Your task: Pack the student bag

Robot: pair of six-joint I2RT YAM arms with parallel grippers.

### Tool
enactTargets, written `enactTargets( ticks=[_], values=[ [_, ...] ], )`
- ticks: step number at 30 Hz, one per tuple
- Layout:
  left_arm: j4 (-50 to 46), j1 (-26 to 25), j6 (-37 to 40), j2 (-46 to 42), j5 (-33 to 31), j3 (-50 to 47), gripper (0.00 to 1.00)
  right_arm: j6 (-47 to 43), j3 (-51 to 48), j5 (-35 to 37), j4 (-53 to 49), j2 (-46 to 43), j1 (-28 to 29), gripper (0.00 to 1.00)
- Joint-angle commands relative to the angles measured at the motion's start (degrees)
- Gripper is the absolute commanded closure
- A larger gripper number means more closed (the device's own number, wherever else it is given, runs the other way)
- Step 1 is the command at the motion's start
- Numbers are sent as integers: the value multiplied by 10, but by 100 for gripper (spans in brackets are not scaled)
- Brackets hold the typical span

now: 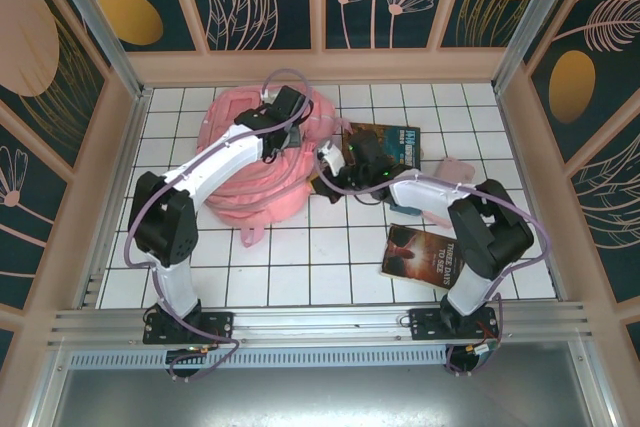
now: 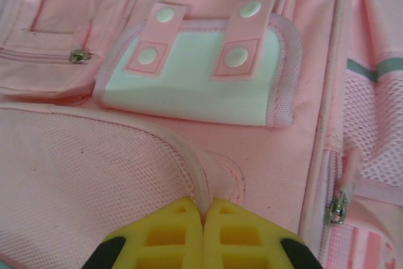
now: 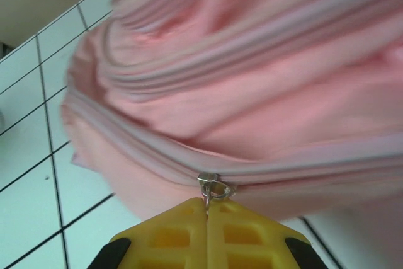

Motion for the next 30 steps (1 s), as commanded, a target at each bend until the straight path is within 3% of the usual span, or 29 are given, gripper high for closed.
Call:
enactTargets(
  ticks=[1, 4, 7, 10, 13, 16, 24, 28, 30],
  values=[
    [110, 10, -25, 18, 12, 46, 100, 10, -2, -7, 17, -7, 58, 100],
    [124, 13, -29, 30, 42, 48, 100, 31, -6, 2, 41, -8, 83, 100],
    [129, 17, -20, 22, 50, 38, 100, 102, -53, 28, 103, -46, 42, 78],
    [138, 19, -5, 0, 70, 12, 100, 200, -104, 14, 160, -97, -38, 59],
    [152, 20, 13, -22, 88, -16, 100, 280, -101, 38, 128, -114, -88, 45],
    [170, 20, 23, -41, 95, -45, 100, 359, -50, 11, 74, -78, -108, 44],
    [190, 20, 31, -64, 98, -66, 100, 600, 40, -71, 100, 39, -116, 41],
    [197, 20, 32, -70, 99, -71, 100, 637, 88, -59, 44, 80, -106, 42],
    [198, 21, 33, -70, 99, -71, 100, 655, 87, -65, 66, 94, -105, 43]
  ],
)
